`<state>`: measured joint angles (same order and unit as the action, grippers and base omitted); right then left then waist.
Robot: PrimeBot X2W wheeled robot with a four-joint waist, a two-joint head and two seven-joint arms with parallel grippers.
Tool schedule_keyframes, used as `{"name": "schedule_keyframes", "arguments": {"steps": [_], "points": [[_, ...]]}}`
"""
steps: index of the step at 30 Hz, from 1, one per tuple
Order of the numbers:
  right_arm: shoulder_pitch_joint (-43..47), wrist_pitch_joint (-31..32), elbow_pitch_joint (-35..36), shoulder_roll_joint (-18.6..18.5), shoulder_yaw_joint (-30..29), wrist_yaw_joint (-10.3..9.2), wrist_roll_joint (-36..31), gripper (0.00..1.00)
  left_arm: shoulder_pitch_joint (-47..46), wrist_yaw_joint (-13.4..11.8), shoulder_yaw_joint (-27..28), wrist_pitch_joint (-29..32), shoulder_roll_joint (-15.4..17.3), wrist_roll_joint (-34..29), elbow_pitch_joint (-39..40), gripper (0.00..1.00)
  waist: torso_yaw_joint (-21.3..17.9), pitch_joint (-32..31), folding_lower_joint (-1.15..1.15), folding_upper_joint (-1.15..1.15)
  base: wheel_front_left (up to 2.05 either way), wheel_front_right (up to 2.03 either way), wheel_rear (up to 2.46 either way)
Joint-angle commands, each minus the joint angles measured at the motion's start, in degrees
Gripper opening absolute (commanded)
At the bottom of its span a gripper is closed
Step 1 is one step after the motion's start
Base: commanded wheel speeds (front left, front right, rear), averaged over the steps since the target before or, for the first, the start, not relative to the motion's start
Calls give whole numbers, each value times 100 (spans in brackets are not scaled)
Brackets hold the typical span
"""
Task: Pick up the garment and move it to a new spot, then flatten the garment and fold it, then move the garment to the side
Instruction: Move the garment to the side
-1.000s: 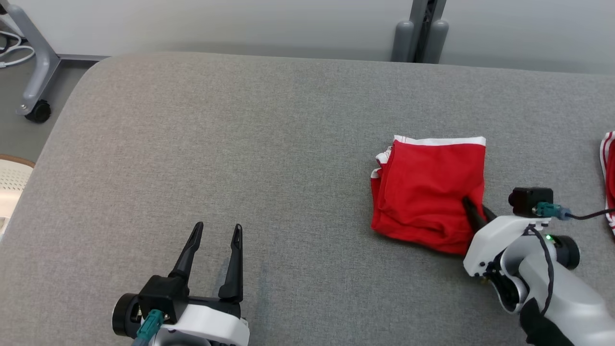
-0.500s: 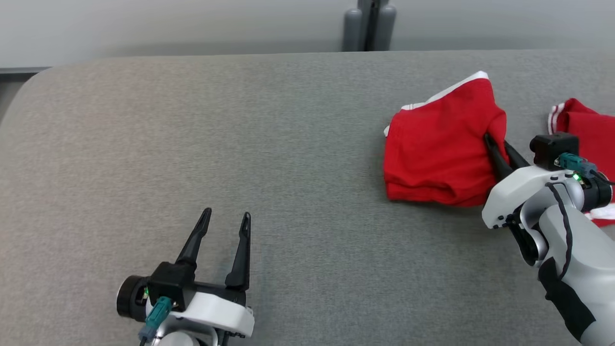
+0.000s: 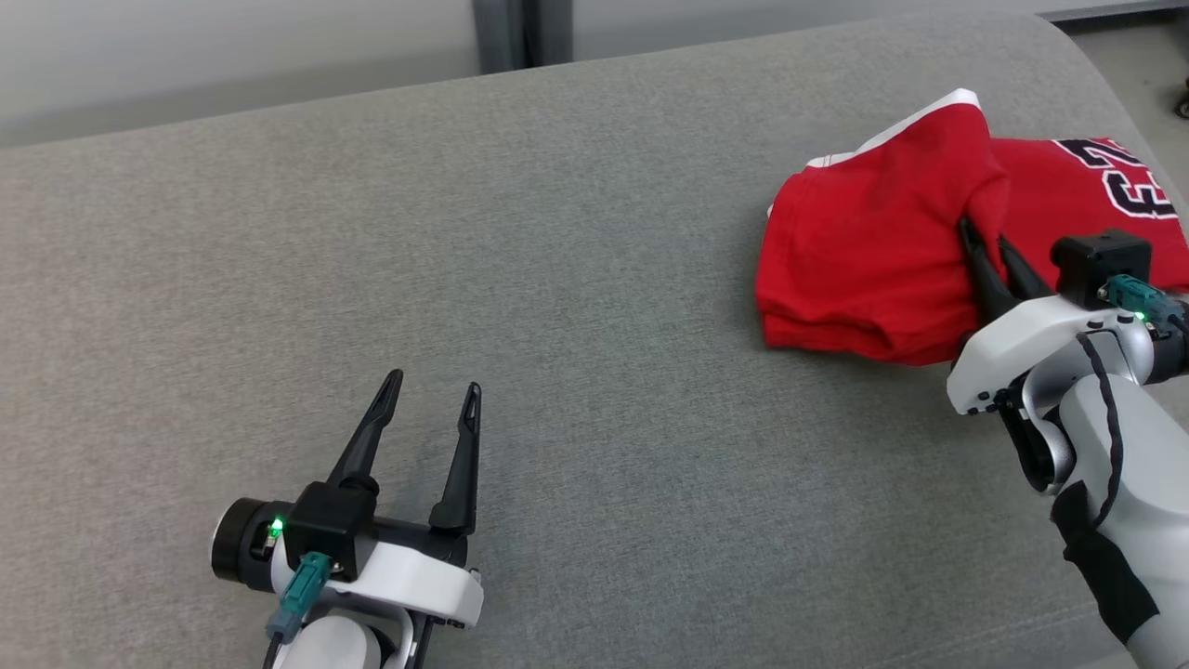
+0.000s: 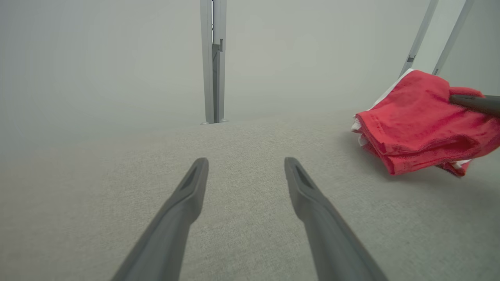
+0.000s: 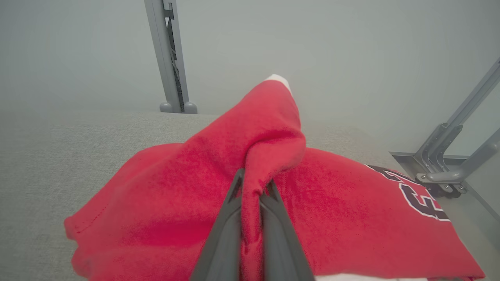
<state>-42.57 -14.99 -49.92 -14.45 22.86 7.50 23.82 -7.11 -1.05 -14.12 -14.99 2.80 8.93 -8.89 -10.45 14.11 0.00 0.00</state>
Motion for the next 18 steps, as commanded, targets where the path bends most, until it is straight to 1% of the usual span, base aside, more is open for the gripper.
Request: {"name": "schedule_keyframes", "arguments": {"steps": [1, 5, 7, 8, 18], "points": [[15, -26, 18, -38, -2, -1, -61, 0, -106, 29, 23, -22, 26, -58, -11, 100, -232, 143, 0, 0, 0, 0, 0], [-205, -27, -36, -246, 90, -1, -189, 0, -244, 122, 19, -22, 40, -171, -50, 100, -342, 308, 0, 0, 0, 0, 0], [-331, -27, -80, -422, 152, -1, -226, 0, -298, 164, 17, -21, 56, -215, -51, 100, -341, 411, 0, 0, 0, 0, 0], [-450, -27, -131, -604, 227, -1, -275, 0, -361, 206, 21, -21, 70, -258, -40, 100, -310, 509, 0, 0, 0, 0, 0], [-932, -27, -231, -1567, 553, -2, -626, 0, -727, 250, 227, -22, 167, -338, -6, 100, 87, 940, 0, 0, 0, 0, 0]]}}
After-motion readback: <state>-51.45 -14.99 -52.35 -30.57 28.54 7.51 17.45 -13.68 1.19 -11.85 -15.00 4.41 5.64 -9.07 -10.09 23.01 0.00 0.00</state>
